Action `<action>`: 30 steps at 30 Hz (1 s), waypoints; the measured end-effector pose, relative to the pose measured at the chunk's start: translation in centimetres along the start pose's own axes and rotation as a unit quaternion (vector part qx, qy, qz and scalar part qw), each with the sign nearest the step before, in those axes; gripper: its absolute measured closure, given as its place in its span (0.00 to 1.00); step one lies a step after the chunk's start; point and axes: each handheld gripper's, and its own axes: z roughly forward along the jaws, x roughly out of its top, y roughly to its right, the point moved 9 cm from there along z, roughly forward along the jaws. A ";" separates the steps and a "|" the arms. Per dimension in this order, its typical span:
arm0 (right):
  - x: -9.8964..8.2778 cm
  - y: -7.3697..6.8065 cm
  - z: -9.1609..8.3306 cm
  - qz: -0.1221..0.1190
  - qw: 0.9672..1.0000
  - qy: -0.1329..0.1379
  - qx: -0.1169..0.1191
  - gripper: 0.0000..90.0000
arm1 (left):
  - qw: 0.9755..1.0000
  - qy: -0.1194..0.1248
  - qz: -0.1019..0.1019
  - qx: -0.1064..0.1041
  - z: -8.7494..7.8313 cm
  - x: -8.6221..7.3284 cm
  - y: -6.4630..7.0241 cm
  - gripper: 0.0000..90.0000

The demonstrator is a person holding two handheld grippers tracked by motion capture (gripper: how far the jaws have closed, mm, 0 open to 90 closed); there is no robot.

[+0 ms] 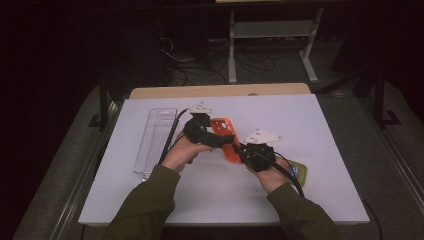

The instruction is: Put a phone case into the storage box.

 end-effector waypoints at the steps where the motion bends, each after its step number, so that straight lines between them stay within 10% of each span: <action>1: 0.0 0.0 0.1 -0.005 1.000 0.002 0.000 0.91 | 1.000 0.003 -0.004 -0.001 0.1 0.0 0.1 0.00; 30: -0.5 -0.6 0.8 -0.014 1.000 -0.003 -0.012 0.91 | 0.999 0.036 -0.016 0.005 -0.1 0.9 0.0 0.15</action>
